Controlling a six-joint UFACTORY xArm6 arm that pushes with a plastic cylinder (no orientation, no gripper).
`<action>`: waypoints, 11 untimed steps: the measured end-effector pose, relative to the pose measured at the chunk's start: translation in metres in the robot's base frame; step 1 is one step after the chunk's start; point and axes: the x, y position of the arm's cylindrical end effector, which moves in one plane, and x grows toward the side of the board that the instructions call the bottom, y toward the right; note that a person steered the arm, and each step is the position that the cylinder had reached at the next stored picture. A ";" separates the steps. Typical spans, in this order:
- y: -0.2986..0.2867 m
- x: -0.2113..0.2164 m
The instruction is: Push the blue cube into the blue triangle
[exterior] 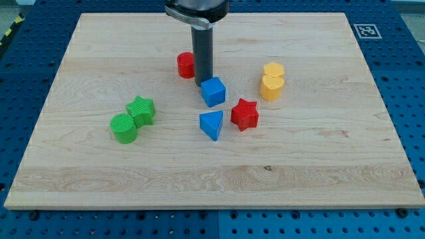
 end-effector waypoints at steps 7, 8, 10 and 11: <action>0.034 0.068; 0.024 0.086; 0.038 0.121; 0.057 0.120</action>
